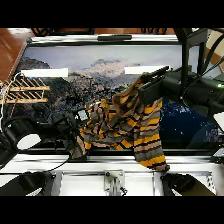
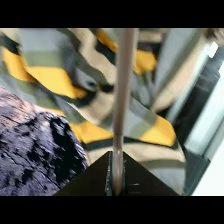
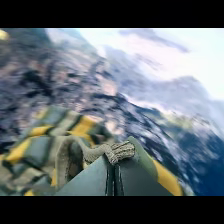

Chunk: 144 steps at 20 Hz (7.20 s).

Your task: Fold the shirts.

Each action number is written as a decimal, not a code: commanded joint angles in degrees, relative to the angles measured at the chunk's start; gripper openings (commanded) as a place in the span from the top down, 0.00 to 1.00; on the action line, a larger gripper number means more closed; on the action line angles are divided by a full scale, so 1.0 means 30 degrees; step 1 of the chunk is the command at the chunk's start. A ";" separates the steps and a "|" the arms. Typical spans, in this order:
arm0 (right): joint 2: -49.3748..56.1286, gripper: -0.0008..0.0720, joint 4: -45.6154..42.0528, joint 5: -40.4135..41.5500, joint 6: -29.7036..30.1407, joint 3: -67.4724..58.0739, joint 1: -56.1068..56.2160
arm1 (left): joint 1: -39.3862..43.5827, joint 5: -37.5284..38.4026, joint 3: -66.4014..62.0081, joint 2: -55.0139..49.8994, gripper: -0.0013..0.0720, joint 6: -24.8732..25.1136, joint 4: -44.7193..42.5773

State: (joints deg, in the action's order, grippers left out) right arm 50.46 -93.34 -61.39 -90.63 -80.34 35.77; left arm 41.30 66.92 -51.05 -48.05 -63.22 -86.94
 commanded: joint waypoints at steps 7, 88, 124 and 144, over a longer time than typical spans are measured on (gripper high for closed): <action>0.0998 0.91 0.7548 0.2572 0.2805 -0.0022 0.0022 | -0.0408 -0.0087 -0.0066 -0.1195 0.92 0.2324 0.4124; 0.2718 0.91 -0.2142 0.6768 -0.4357 1.1154 -0.2448 | -0.1064 -0.0168 -0.0073 -0.1144 0.92 -0.2390 0.1515; 0.0765 0.22 -0.4823 0.1137 -0.6710 0.2703 -0.6411 | -0.1020 0.1945 -0.0073 0.0831 0.92 -0.2171 0.1494; 0.1581 0.40 0.6557 -0.5727 1.6750 0.3461 -0.5952 | -0.1027 0.3861 -0.0066 0.0750 0.92 -0.0823 0.1253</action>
State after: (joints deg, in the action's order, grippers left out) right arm 54.87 -75.70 -77.73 -38.68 -71.70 16.23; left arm 38.22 78.48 -51.24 -45.78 -65.60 -83.15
